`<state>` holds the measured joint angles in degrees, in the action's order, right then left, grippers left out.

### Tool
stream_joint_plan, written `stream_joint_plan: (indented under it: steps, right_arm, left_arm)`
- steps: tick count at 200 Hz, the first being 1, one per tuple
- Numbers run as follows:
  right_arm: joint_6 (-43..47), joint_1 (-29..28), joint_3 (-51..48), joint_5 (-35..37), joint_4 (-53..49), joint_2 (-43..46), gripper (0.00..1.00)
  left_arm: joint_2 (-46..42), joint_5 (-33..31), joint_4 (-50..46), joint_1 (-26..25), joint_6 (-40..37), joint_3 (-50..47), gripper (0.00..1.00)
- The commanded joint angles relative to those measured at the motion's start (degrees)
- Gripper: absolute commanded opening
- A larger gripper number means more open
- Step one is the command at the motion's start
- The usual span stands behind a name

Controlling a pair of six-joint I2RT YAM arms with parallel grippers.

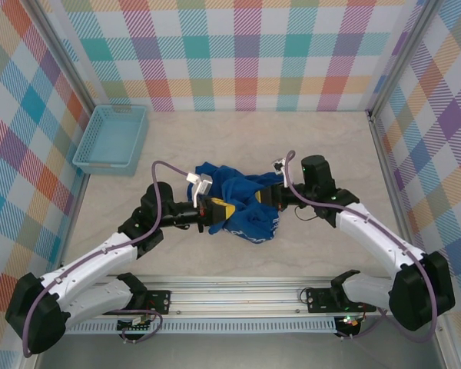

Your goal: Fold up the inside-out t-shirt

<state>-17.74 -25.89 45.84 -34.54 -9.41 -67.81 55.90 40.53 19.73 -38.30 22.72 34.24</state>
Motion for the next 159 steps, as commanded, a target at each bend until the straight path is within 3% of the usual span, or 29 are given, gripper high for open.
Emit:
stream_joint_plan:
  steps: [1, 40, 102, 132, 159]
  right_arm:
    - [0.2, 0.1, 1.6, 2.6, -4.9, -1.0, 0.29]
    - [6.2, 0.1, 3.6, 8.0, -12.4, 4.8, 0.41]
    - [12.0, -3.5, -1.2, -0.1, -6.3, 16.6, 0.49]
    - [12.7, -6.5, 0.4, -7.9, -1.8, 11.6, 0.47]
    - [12.6, -7.4, 1.8, -10.4, 1.3, 7.3, 0.46]
  left_arm:
    - [-1.0, 3.7, 5.2, 0.7, -0.9, -0.2, 0.00]
    - [-1.4, 2.2, 1.5, 0.9, -4.8, 0.4, 0.00]
    - [-0.9, -0.3, -0.9, 1.3, -5.0, 0.7, 0.00]
    - [-0.8, -0.6, -1.8, 1.3, -5.1, 1.0, 0.00]
    - [-0.9, -0.7, -1.9, 1.3, -5.0, 1.2, 0.00]
